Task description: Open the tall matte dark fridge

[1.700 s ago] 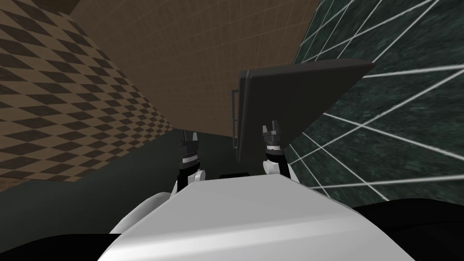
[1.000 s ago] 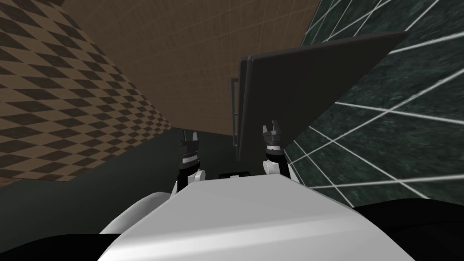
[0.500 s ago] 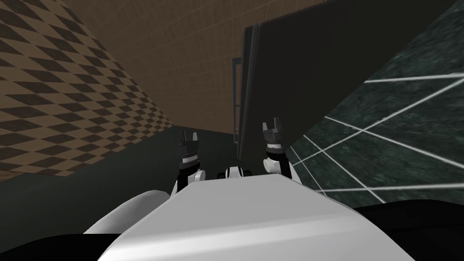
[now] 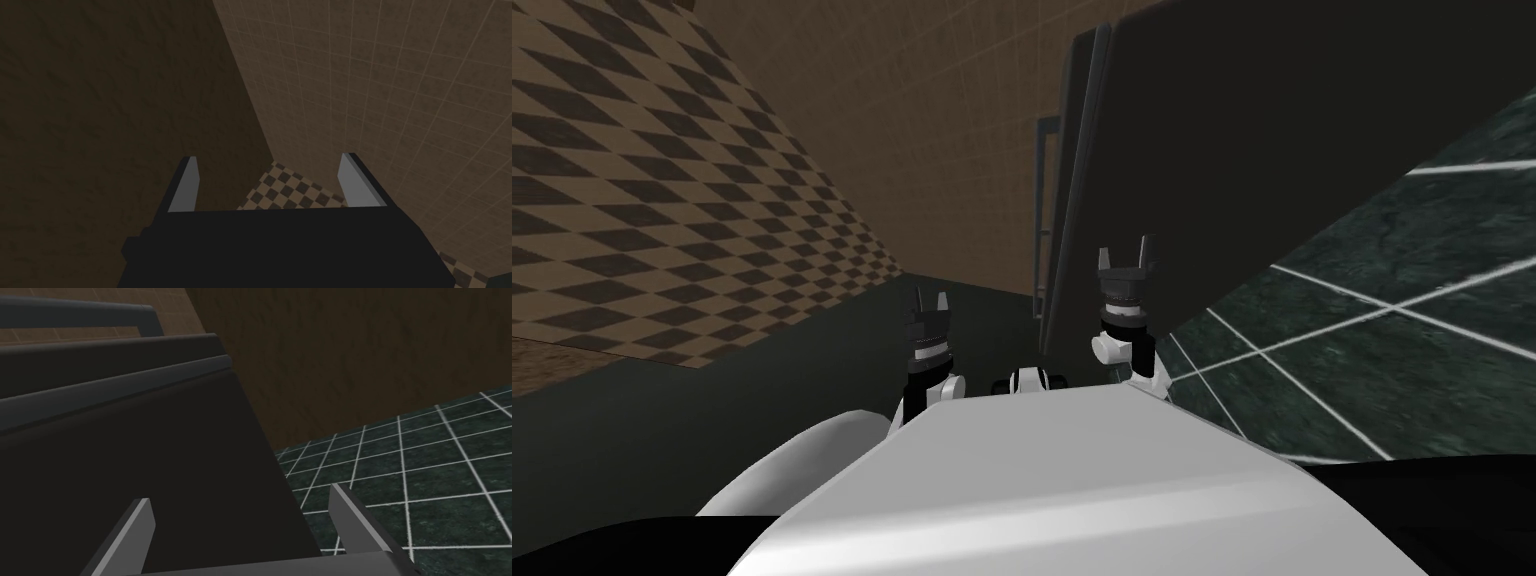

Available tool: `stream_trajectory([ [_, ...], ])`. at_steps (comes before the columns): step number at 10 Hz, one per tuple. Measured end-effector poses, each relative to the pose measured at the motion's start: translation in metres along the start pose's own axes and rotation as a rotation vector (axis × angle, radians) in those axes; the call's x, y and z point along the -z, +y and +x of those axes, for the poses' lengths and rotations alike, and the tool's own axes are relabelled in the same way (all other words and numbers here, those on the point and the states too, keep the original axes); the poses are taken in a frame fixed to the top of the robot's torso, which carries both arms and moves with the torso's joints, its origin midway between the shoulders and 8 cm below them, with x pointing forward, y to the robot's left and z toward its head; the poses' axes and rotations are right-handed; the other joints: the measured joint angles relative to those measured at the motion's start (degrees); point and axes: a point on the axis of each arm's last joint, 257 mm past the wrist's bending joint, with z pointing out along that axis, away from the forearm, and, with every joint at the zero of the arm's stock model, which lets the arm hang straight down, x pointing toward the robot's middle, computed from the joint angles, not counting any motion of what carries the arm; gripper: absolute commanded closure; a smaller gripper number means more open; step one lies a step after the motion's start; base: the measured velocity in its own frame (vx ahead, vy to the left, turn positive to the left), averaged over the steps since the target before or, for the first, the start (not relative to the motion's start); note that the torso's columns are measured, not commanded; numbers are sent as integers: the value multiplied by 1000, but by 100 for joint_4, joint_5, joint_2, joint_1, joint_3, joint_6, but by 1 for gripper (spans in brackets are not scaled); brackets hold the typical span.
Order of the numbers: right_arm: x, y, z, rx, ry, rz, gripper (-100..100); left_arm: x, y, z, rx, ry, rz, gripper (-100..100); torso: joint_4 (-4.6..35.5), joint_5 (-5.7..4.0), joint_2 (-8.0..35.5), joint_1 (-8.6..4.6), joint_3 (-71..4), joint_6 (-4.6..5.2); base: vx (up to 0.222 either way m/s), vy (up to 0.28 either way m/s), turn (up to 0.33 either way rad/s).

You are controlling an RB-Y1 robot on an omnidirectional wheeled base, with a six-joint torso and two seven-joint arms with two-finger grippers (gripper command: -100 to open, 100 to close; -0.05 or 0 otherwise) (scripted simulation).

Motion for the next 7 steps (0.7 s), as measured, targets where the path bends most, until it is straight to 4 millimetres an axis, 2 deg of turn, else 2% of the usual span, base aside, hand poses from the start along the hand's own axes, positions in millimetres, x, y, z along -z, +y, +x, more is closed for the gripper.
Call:
stream_trajectory([
  [3,-24,42,4,-54,8,-165,-100,0,0,0,0,0,0,0,-2,0,-8,-1,-5,0,46,-5,82],
  [7,-38,87,-3,-123,-1,-346,-100,0,0,0,0,0,0,0,-2,0,-8,-1,-5,1,43,-2,113],
])
